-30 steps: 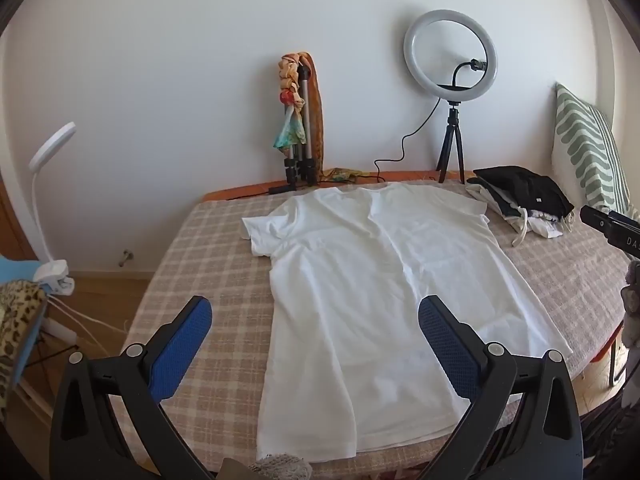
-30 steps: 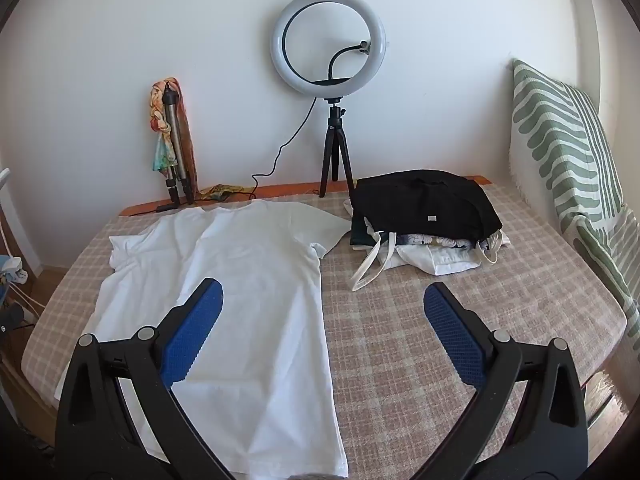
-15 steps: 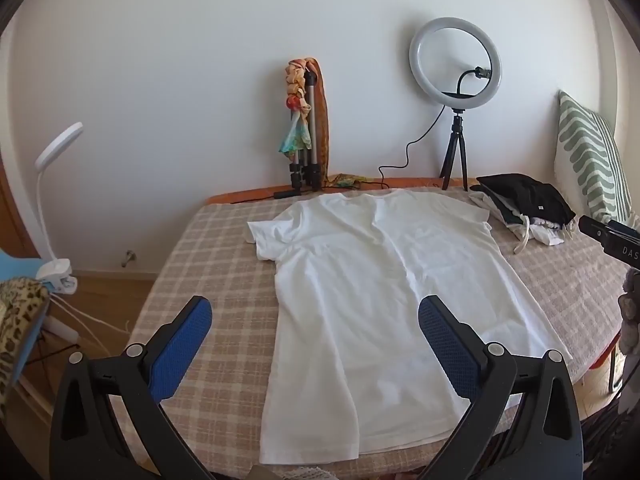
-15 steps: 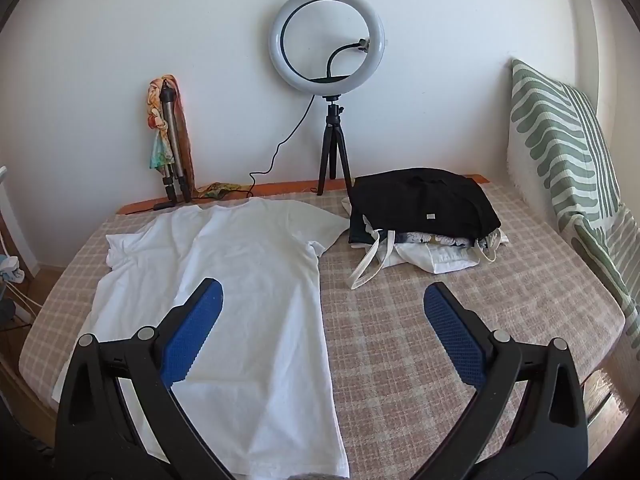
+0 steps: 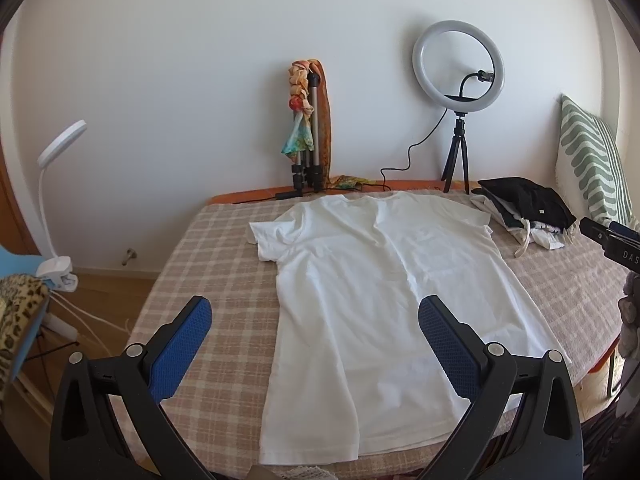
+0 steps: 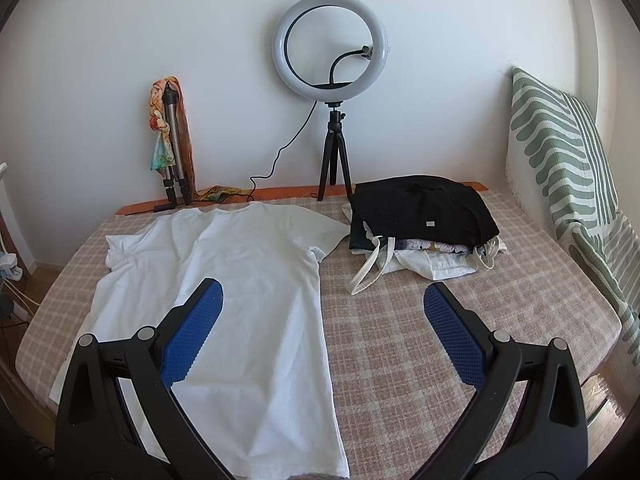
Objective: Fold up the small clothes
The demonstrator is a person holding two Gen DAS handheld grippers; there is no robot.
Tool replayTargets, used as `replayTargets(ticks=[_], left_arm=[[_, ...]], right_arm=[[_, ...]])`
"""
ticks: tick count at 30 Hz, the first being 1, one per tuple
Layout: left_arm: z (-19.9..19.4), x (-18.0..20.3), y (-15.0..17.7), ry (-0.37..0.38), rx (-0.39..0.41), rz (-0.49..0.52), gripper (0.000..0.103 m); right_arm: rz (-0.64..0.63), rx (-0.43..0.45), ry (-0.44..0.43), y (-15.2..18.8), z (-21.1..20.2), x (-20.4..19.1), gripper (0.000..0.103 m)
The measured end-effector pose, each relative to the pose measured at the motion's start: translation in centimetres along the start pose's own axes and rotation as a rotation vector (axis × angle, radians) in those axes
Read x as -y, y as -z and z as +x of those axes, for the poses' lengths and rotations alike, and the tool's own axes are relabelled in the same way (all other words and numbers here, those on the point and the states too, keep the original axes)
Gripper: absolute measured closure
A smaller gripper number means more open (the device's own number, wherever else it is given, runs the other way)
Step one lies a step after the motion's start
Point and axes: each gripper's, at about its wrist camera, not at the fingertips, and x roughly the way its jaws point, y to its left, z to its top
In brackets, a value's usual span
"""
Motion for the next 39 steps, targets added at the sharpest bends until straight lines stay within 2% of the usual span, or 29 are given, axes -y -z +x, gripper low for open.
replayTargets(ticks=[39], left_arm=[[-0.18, -0.12, 0.55, -0.006, -0.001, -0.009, 0.000]], right_arm=[[-0.004, 0.008, 0.006, -0.03, 0.00, -0.06, 0.001]])
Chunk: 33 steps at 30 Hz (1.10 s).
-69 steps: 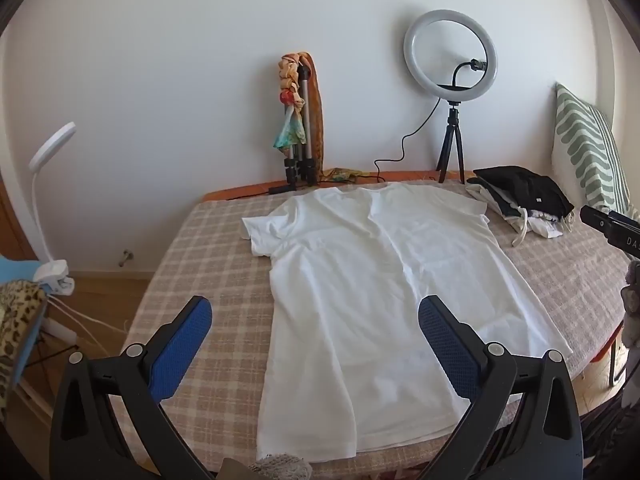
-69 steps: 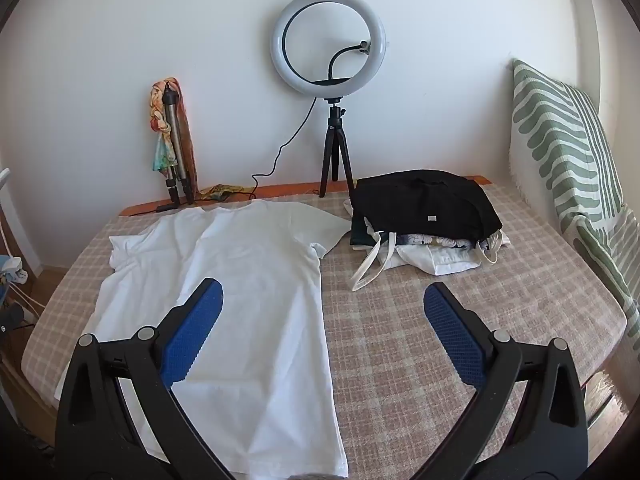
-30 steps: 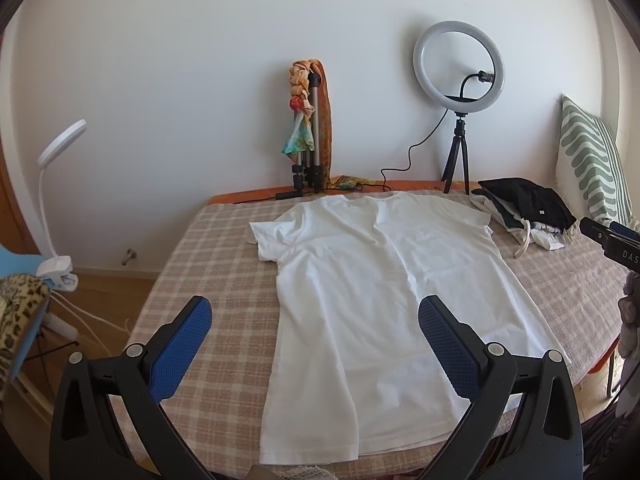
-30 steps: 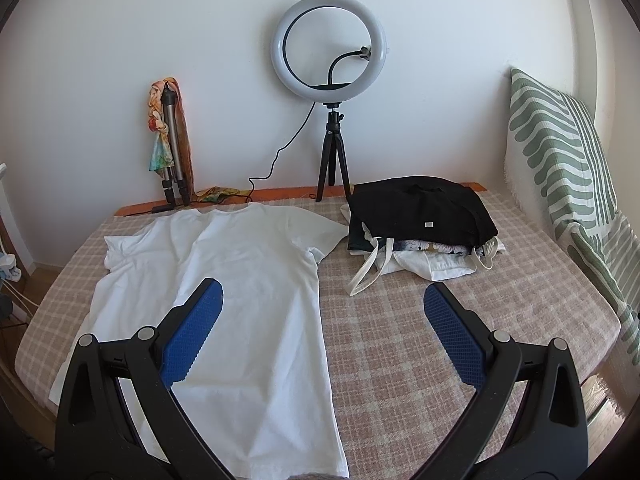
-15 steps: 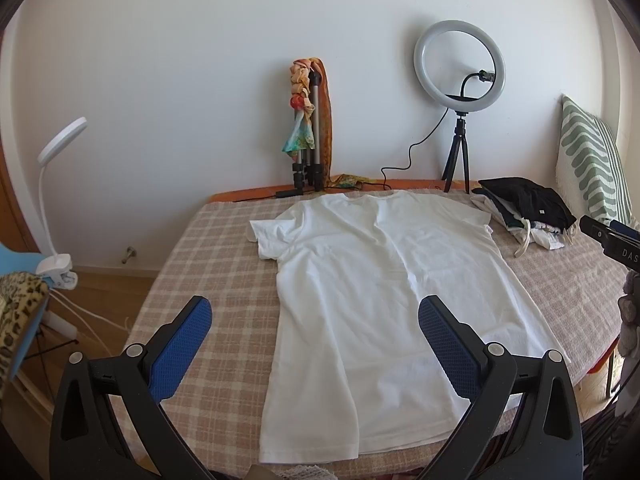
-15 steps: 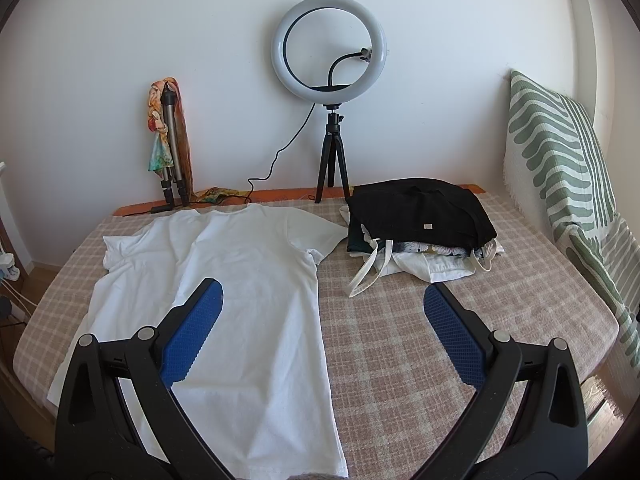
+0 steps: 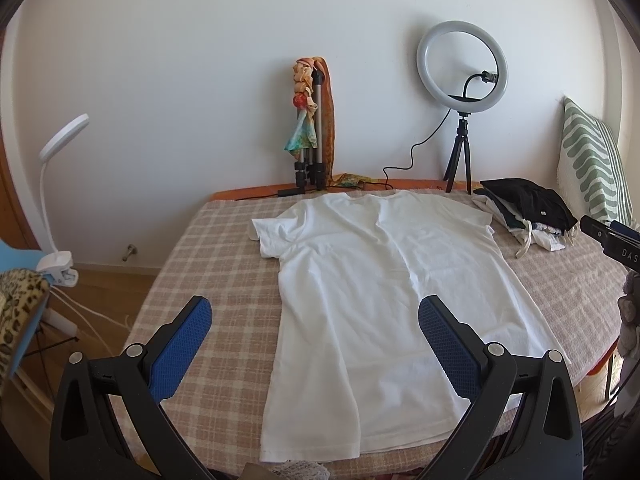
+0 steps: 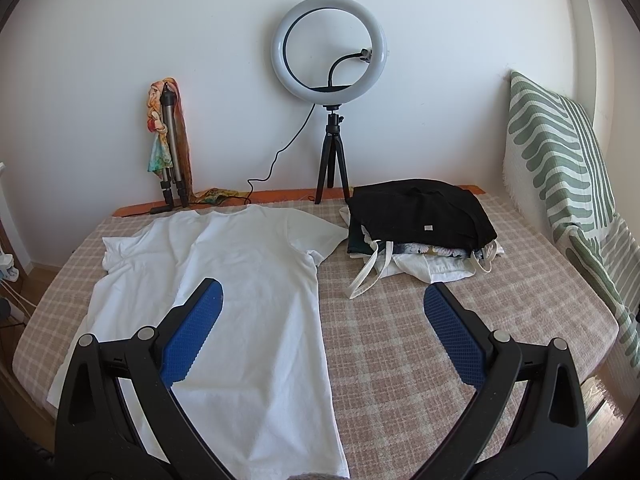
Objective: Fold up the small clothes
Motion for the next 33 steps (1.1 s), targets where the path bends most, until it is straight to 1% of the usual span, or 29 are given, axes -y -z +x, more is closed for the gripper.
replayTargets(ticks=[16, 20, 21, 25, 27, 29, 32, 33], left_arm=[[0.0, -1.1, 0.1, -0.013, -0.010, -0.007, 0.000], [0.1, -1.8, 0.3, -0.013, -0.014, -0.015, 0.000], [0.2, -2.1, 0.4, -0.004, -0.020, -0.017, 0.000], [0.8, -3.2, 1.3, 0.044, -0.046, -0.039, 0.000], [1.0, -4.1, 2.0, 0.082, -0.056, -0.064, 0.000], [1.2, -5.1, 2.8, 0.114, -0.067, -0.091, 0.000], [1.5, -6.4, 3.9, 0.117, -0.091, -0.119, 0.001], [1.6, -6.7, 4.2, 0.116, -0.099, -0.121, 0.002]], right_arm=[[-0.020, 0.005, -0.004, -0.6, 0.2, -0.9, 0.001], [-0.017, 0.001, -0.026, -0.5, 0.2, -1.3, 0.000], [-0.014, -0.001, -0.037, -0.5, 0.3, -1.4, 0.000], [0.006, -0.034, -0.123, -1.0, 1.3, -2.4, 0.001], [0.017, -0.072, -0.190, -1.2, 2.3, -3.4, 0.002], [0.017, -0.126, -0.258, -1.5, 3.5, -4.6, 0.010], [0.011, -0.172, -0.334, -2.1, 4.9, -6.5, 0.016], [0.005, -0.189, -0.371, -2.3, 5.5, -7.5, 0.017]])
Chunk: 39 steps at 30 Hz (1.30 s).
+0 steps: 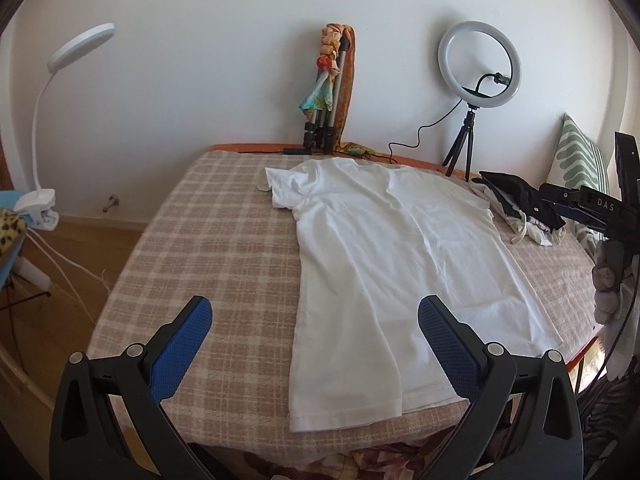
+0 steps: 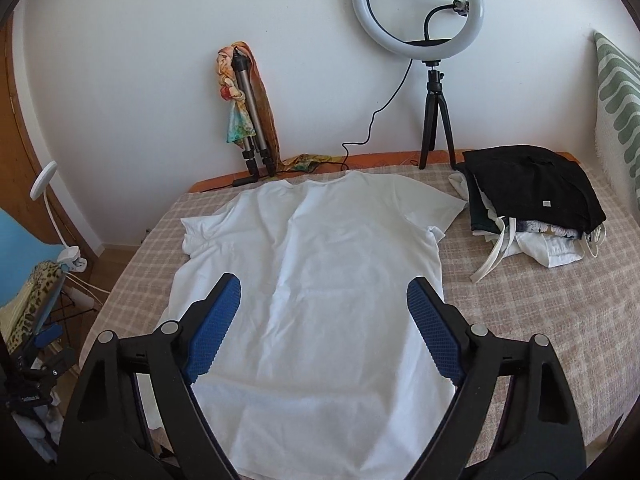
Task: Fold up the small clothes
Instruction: 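Grasp the T-shirt side edge with the right gripper while the left gripper pinches the hem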
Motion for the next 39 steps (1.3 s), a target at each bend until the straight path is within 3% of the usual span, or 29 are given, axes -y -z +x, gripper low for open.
replayTargets(ticks=[5, 10, 12, 15, 21, 26, 29, 32, 39], left_arm=[[1.2, -1.6, 2.1, 0.031, -0.083, -0.020, 0.015], [2.9, -2.5, 4.1, 0.077, -0.186, -0.059, 0.027], [3.5, -2.7, 4.7, 0.089, -0.217, -0.066, 0.037], [4.1, -2.6, 5.4, 0.101, -0.244, -0.062, 0.039], [5.5, -2.7, 6.3, 0.124, -0.294, -0.051, 0.062], [6.5, -3.4, 6.4, 0.161, -0.320, -0.096, 0.070], [7.1, -3.9, 6.2, 0.233, -0.326, -0.148, 0.093], [7.4, -4.7, 6.4, 0.295, -0.334, -0.222, 0.098], [6.8, -6.3, 6.3, 0.296, -0.302, -0.280, 0.101]], right_arm=[[-0.102, -0.052, -0.119, -3.1, 2.8, -4.4, 0.030], [-0.154, -0.108, -0.199, -6.3, 5.8, -8.5, 0.031], [-0.169, -0.146, -0.222, -7.3, 7.3, -10.0, 0.031], [-0.179, -0.199, -0.239, -8.4, 9.9, -11.8, 0.031], [-0.250, -0.264, -0.209, -9.3, 15.4, -15.6, 0.031], [-0.291, -0.320, -0.207, -9.7, 19.8, -18.4, 0.031], [-0.341, -0.346, -0.192, -9.8, 22.3, -20.6, 0.031], [-0.379, -0.379, -0.178, -9.6, 25.3, -22.6, 0.031], [-0.440, -0.483, -0.115, -7.0, 33.2, -25.7, 0.031]])
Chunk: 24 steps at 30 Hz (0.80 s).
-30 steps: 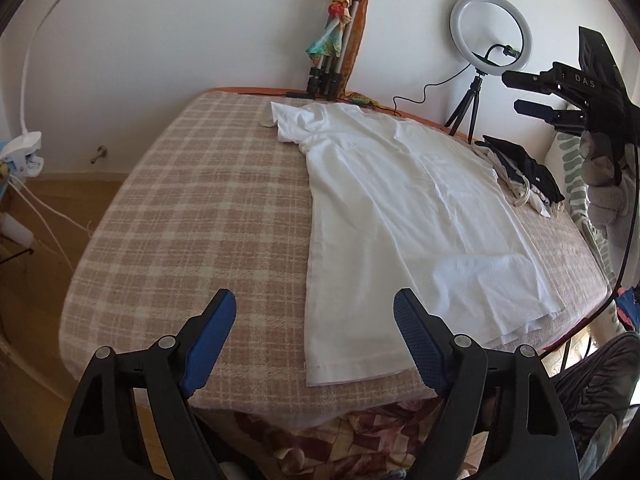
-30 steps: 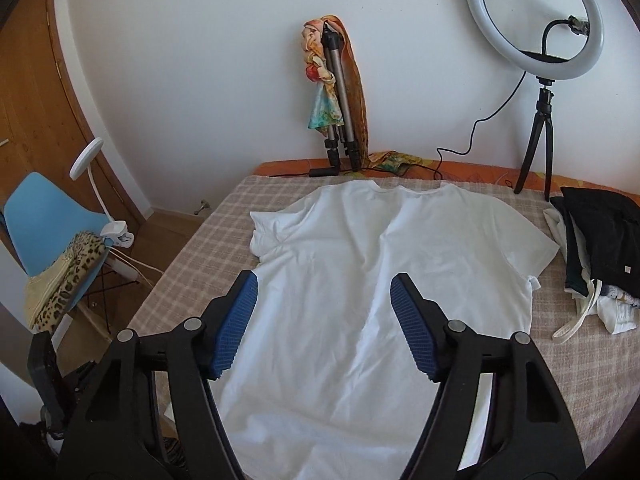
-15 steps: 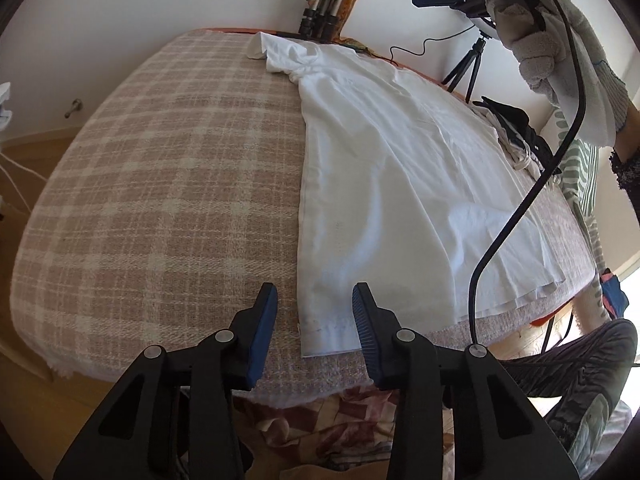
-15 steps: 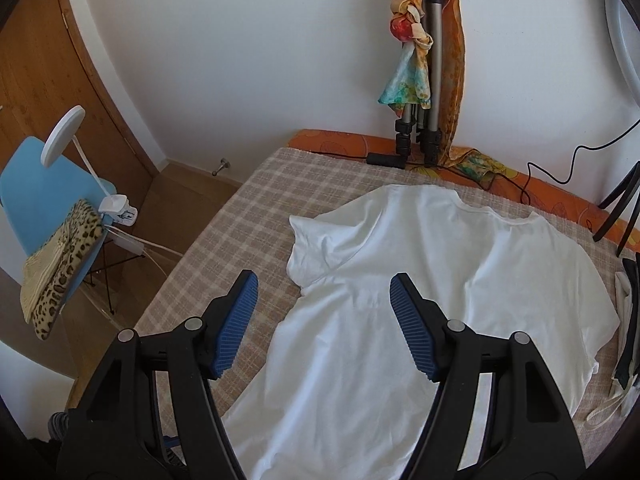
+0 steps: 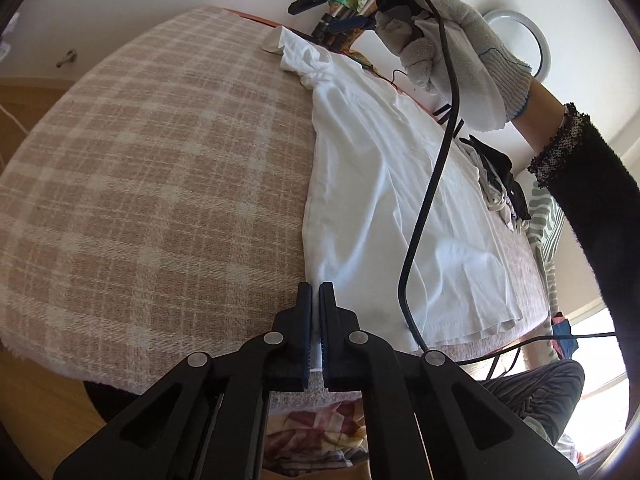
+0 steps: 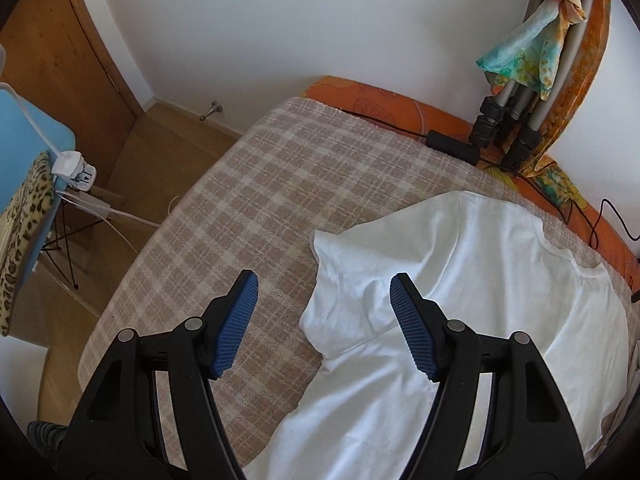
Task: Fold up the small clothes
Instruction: 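Grasp the T-shirt side edge with the right gripper while the left gripper pinches the hem, then lift the side edge with the right gripper and fold it toward the shirt's center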
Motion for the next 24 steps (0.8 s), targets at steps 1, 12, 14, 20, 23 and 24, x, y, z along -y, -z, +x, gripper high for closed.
replayTargets(ticks=[1, 12, 14, 20, 23, 24], left_arm=[[0.0, -0.1, -0.1, -0.002, 0.003, -0.004, 0.101], [-1.1, -1.1, -0.1, -0.022, 0.033, -0.011, 0.102], [-1.4, -1.5, -0.2, -0.030, 0.047, -0.032, 0.102], [-1.3, -0.9, -0.2, -0.074, 0.008, -0.007, 0.065], [-0.8, -0.5, 0.4, -0.068, 0.017, 0.009, 0.059], [-0.6, -0.2, 0.4, -0.064, 0.016, 0.034, 0.061]], right_arm=[[-0.012, -0.012, 0.018, -0.3, 1.1, -0.2, 0.031], [-0.014, -0.090, 0.136, -1.0, 6.4, 1.0, 0.089], [-0.004, -0.081, 0.126, -1.2, 6.0, 1.2, 0.093], [0.023, -0.042, 0.113, -1.4, 4.6, 1.4, 0.093], [0.017, -0.035, 0.109, -1.0, 4.3, 1.4, 0.093], [0.019, -0.032, 0.108, -1.1, 4.4, 1.4, 0.093]])
